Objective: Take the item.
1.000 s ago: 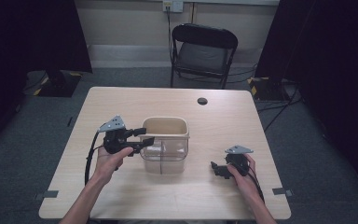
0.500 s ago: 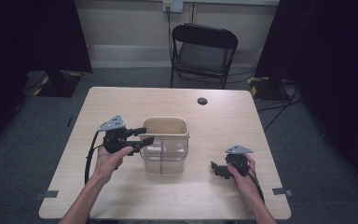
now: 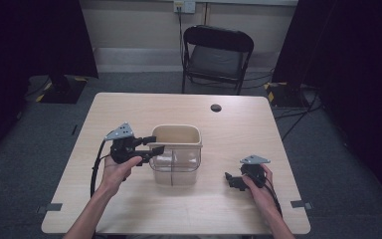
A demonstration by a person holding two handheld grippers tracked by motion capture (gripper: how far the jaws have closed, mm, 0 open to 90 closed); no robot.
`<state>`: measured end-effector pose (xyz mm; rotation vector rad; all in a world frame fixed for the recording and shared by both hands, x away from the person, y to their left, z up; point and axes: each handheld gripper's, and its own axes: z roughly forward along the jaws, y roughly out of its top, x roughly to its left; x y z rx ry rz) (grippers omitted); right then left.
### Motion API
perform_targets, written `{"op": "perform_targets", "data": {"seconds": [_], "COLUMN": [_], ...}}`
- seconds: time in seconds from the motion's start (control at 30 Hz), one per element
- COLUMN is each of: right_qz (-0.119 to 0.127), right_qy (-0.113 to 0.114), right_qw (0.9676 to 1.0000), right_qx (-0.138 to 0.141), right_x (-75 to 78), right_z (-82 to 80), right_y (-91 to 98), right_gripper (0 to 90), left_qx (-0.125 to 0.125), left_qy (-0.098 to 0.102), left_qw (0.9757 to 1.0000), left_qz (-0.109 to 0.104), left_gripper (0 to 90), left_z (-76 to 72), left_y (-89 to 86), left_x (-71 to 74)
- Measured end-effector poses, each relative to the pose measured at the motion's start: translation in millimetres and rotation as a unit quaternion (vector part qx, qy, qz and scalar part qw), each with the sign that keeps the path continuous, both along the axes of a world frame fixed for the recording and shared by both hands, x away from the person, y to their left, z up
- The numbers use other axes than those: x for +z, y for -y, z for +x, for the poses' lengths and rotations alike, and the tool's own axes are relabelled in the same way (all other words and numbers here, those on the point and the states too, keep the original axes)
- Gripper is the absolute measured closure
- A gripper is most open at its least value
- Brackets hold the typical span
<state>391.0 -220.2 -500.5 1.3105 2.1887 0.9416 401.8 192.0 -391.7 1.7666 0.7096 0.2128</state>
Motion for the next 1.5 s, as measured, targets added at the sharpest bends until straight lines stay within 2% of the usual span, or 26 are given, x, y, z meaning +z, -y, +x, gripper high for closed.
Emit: {"op": "perform_targets", "data": {"seconds": [1.5], "right_qz": [0.000], "right_qy": [0.000], "right_qw": [1.0000], "right_qx": [0.000], "right_x": [0.0], "right_z": [0.0], "right_y": [0.0], "right_gripper": [11.6], "left_qx": [-0.001], "left_qy": [-0.001], "left_qw": [1.0000], "left_qz": [0.004], "left_gripper": [40.8], "left_z": [-0.5], "left_y": [1.7], "left_x": [0.6]}}
